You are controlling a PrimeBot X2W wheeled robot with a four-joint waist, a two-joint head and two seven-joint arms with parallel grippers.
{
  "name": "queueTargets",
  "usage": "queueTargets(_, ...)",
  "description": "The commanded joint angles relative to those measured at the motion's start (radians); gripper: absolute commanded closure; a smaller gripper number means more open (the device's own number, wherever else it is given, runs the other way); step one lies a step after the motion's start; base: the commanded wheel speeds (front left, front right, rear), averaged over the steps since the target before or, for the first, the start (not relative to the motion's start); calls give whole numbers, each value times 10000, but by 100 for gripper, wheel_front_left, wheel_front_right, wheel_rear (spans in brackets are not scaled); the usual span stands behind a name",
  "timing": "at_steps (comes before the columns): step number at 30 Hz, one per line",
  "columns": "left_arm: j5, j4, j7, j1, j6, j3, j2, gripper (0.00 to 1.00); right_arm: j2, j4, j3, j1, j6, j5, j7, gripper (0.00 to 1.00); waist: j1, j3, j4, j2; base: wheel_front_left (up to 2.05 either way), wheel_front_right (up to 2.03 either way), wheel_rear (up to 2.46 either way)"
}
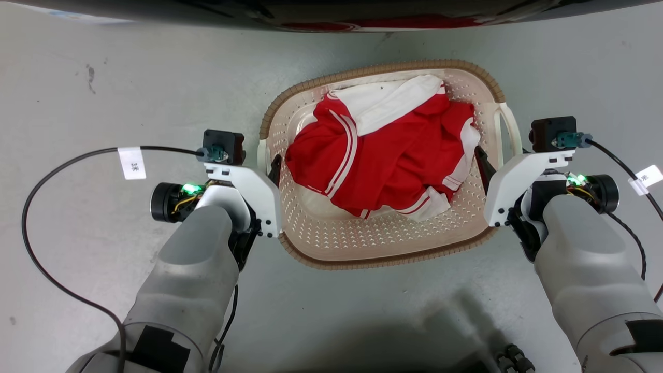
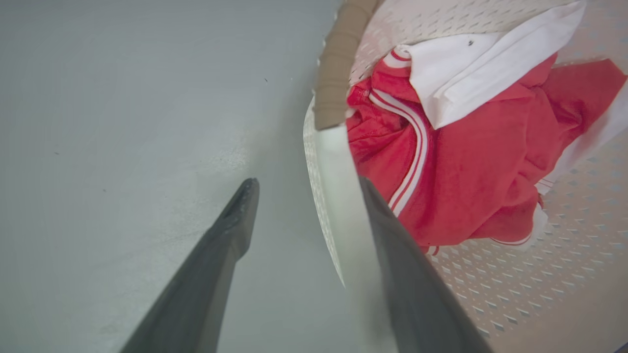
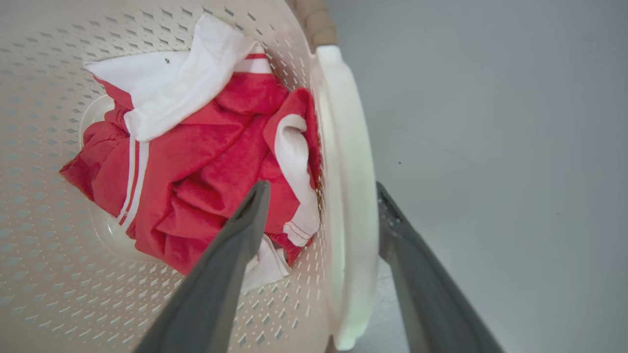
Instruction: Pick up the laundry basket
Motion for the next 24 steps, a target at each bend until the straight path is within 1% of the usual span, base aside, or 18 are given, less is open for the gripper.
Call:
queueTargets(1, -68, 82, 76, -189, -21, -48, 21, 0, 10, 43, 87, -169, -7, 175, 88, 0, -1, 103, 11, 1, 0, 0, 0)
queueTargets(7, -303, 214, 447, -366, -97, -177, 24, 0, 10, 62, 437, -224, -7, 815, 375, 0, -1, 320, -3, 1, 0, 0, 0)
queueTargets(8, -331, 222, 494, -406, -122, -205, 24, 6, 10, 63, 512, -241, -7, 897, 397, 56, -1, 347, -9, 1, 0, 0, 0)
queueTargets(9, -361, 225, 485, -452, -147, -247, 24, 60, 10, 65, 570, -251, -7, 1045, 434, 100, -1, 371, -13, 1, 0, 0, 0)
queueTargets(10, -418, 226, 500, -470, -170, -282, 27, 100, 12, 70, 685, -224, -5, 1186, 484, 100, -1, 383, -13, 1, 0, 0, 0)
queueTargets(18, -666, 257, 431, -465, -257, -519, 34, 100, 50, 47, 1470, -34, -5, 2012, 525, 100, -1, 300, -56, 1, 0, 0, 0)
queueTargets(24, -945, 256, 542, -391, -301, -696, -26, 100, 12, 46, 1828, 1, -5, 2409, 669, 100, -1, 102, -68, 1, 0, 0, 0)
